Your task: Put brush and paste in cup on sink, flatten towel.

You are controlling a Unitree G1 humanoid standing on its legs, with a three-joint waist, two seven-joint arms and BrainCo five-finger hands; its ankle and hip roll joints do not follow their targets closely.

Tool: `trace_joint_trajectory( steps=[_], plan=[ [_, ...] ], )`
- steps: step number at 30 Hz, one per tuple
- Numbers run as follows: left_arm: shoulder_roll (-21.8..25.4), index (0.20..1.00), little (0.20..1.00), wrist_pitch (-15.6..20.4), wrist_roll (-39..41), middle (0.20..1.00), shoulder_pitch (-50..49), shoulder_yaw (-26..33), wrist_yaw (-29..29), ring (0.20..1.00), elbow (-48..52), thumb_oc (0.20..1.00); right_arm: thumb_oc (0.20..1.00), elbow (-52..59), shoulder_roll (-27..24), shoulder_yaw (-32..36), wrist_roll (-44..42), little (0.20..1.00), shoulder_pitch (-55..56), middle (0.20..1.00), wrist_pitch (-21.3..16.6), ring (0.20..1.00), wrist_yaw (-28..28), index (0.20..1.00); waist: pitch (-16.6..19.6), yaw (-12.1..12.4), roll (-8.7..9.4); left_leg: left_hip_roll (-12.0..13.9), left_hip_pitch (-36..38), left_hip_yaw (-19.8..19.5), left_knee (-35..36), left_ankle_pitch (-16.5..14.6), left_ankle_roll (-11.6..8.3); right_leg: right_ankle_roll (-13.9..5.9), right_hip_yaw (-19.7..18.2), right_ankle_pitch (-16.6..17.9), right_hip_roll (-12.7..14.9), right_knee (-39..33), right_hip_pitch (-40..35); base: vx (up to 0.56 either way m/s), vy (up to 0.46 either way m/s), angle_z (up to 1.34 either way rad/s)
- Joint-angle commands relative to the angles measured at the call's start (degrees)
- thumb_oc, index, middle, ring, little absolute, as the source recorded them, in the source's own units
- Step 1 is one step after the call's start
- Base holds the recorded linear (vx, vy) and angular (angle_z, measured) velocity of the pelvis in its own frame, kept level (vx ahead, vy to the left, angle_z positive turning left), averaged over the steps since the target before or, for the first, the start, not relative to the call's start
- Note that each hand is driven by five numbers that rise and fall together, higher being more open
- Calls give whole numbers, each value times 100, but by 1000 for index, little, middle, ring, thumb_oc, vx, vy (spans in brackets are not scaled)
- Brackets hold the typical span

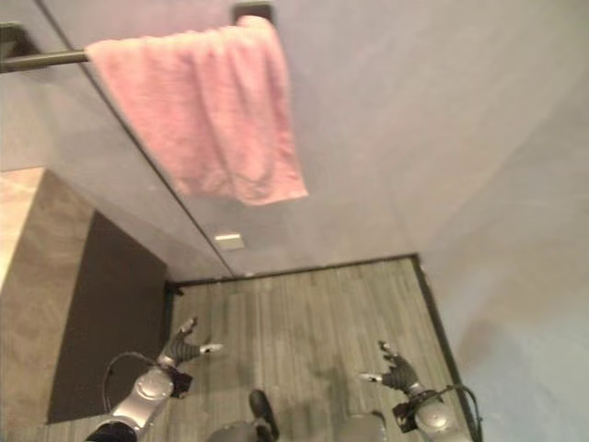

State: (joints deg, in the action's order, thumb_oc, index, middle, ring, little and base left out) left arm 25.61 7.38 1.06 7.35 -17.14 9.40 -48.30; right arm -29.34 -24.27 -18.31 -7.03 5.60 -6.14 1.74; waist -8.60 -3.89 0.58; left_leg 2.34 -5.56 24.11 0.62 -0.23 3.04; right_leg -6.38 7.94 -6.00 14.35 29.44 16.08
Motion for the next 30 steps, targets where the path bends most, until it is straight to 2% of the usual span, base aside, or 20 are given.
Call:
trace_joint_trajectory(
  steps=[1, 2, 3, 5, 6, 7, 8, 10, 13, 15, 18, 21, 22, 23, 24, 25, 26, 27, 29, 30],
  plan=[
    [133, 1000, 1000, 164, -253, 1000, 28, 51, -55, 1000, 167, 1000, 1000, 153, -4, 31, -82, 1000, -119, 1000, -146, 1000, -17, 1000, -178, -213, 30, 7, -229, -412, -193, 270, -400, -27, 151, 514, -857, -1071, -405, 220, 239, 3],
    [131, 1000, 1000, 165, -253, 1000, 29, 50, -55, 1000, 166, 1000, 1000, 154, -5, 31, -82, 1000, -117, 1000, -146, 1000, -17, 1000, -185, -216, 32, 3, -215, -415, -182, 273, -402, -25, 154, 504, -853, -1062, -412, 231, 157, -7],
    [166, 1000, 1000, 171, -341, 1000, 62, -25, -70, 1000, 290, 1000, 1000, 227, -25, 44, -63, 1000, -90, 1000, -159, 1000, -30, 1000, -219, -309, 5, -52, -9, -458, -85, 240, -422, -89, 223, 513, -950, -1410, -311, 205, 97, 2],
    [148, 1000, 1000, 182, -402, 1000, 112, -69, -93, 1000, 218, 1000, 1000, 181, -25, 65, -73, 1000, -64, 1000, -159, 1000, -57, 1000, -240, -429, 16, -162, 160, -535, -39, 142, -435, -134, -110, 657, -1156, -1873, -124, 267, 102, 23],
    [116, 1000, 1000, 186, -423, 1000, 139, -63, -113, 1000, 173, 1000, 1000, 154, -27, 106, -27, 1000, -62, 1000, -156, 1000, -101, 1000, -214, -451, 51, -213, 271, -491, 7, 98, -442, -186, -37, 922, -1092, -2230, 69, 198, 53, 46],
    [108, 1000, 1000, 188, -424, 1000, 139, -68, -113, 1000, 169, 1000, 1000, 153, -31, 110, -25, 1000, -57, 1000, -157, 1000, -102, 1000, -244, -454, 27, -198, 323, -505, 18, 74, -445, -196, -20, 923, -1110, -2269, 0, 259, 20, 51],
    [72, 1000, 1000, 170, -442, 1000, 152, -54, -117, 1000, 134, 1000, 1000, 234, -49, 157, 73, 1000, -44, 1000, -160, 1000, -139, 1000, -258, -505, 58, -249, 453, -563, 42, 16, -456, -271, 145, 1162, -1028, -2485, 264, 227, -3, 45],
    [9, 1000, 1000, 165, -491, 1000, 146, -94, -140, 1000, 164, 1000, 1000, 254, -56, 228, 119, 1000, 26, 1000, -145, 1000, -144, 1000, -245, -584, 57, -312, 567, -704, -6, -64, -460, -311, 251, 1280, -982, -2575, 251, 220, -6, 22],
    [-48, 1000, 1000, 217, -676, 1000, 93, -230, -189, 1000, 173, 1000, 1000, 218, -133, 194, 324, 1000, 101, 1000, -147, 1000, -115, 1000, -147, -602, 58, -361, 722, -865, -227, -214, -460, -233, 138, 1295, -1023, -2594, -73, 249, -44, 32],
    [-67, 1000, 1000, 221, -740, 1000, 77, -242, -154, 1000, 143, 1000, 1000, 154, -152, 162, 347, 1000, 70, 1000, -161, 1000, -102, 1000, -82, -581, 41, -369, 724, -896, -273, -197, -481, -197, 121, 1309, -1055, -2625, -154, 137, -78, 9],
    [-165, 1000, 1000, 197, -571, 1000, 37, -200, -213, 1000, 113, 1000, 1000, 119, -301, 169, 319, 1000, -91, 1000, -158, 1000, -167, 1000, 27, -500, -30, -311, 576, -1059, -592, -133, -624, -113, 232, 1276, -1086, -2811, -339, 123, -133, 10],
    [-194, 1000, 1000, 187, -538, 1000, 96, -215, -232, 1000, 33, 1000, 1000, 101, -421, 193, 271, 1000, -159, 1000, -142, 1000, -178, 1000, -8, -463, -9, -155, 169, -1059, -1586, 113, -928, 17, 349, 1182, -1076, -2988, -553, 91, -119, 51],
    [-195, 1000, 1000, 188, -538, 1000, 99, -214, -231, 1000, 31, 1000, 1000, 98, -421, 193, 270, 1000, -162, 1000, -143, 1000, -178, 1000, -6, -477, -19, -139, 133, -1077, -1640, 90, -936, 24, 367, 1185, -1085, -2996, -551, 69, -108, 63],
    [-207, 1000, 1000, 179, -544, 1000, 197, -252, -211, 1000, -74, 1000, 1000, -28, -503, 134, 310, 1000, -311, 1000, -127, 1000, -216, 1000, -126, -363, 47, -99, -271, -1229, -2423, 374, -1187, 142, 451, 1101, -1049, -3054, -712, 65, -92, 49],
    [-203, 1000, 1000, 182, -546, 1000, 201, -264, -203, 1000, -87, 1000, 1000, -63, -514, 132, 314, 1000, -336, 1000, -123, 1000, -238, 1000, -137, -338, 72, -61, -338, -1270, -2508, 389, -1182, 163, 467, 1060, -1025, -3067, -760, 95, -99, 33],
    [-176, 1000, 1000, 185, -543, 1000, 222, -279, -202, 1000, -79, 1000, 1000, -106, -539, 138, 318, 1000, -382, 1000, -129, 1000, -275, 1000, -145, -334, 85, 118, -420, -1185, -2515, 404, -1154, 160, 517, 1020, -985, -3087, -833, 102, 2, 3],
    [-137, 1000, 1000, 195, -535, 1000, 206, -284, -238, 1000, -25, 1000, 1000, -113, -585, 165, 289, 1000, -374, 1000, -134, 1000, -287, 1000, -130, -350, 79, 509, -401, -935, -2273, 365, -1098, 113, 600, 977, -907, -3101, -896, 96, 62, 12],
    [-122, 1000, 1000, 202, -536, 1000, 177, -285, -261, 1000, 14, 1000, 1000, -96, -596, 204, 251, 1000, -348, 1000, -130, 1000, -282, 1000, -95, -331, 105, 587, -402, -882, -2041, 328, -1049, 82, 611, 966, -845, -3105, -901, 128, 141, 33],
    [-19, 1000, 1000, 234, -559, 1000, 97, -254, -239, 1000, 70, 1000, 1000, -36, -670, 337, 95, 1000, -396, 1000, -159, 1000, -319, 1000, -56, -253, 71, 705, -348, -1133, -1298, 190, -1004, -33, 525, 892, -773, -3088, -916, 129, 155, 49],
    [-16, 1000, 1000, 233, -559, 1000, 98, -253, -239, 1000, 72, 1000, 1000, -35, -669, 337, 94, 1000, -397, 1000, -158, 1000, -318, 1000, -45, -259, 81, 688, -353, -1132, -1267, 221, -997, -34, 526, 901, -759, -3088, -899, 109, 155, 14]
  ],
)
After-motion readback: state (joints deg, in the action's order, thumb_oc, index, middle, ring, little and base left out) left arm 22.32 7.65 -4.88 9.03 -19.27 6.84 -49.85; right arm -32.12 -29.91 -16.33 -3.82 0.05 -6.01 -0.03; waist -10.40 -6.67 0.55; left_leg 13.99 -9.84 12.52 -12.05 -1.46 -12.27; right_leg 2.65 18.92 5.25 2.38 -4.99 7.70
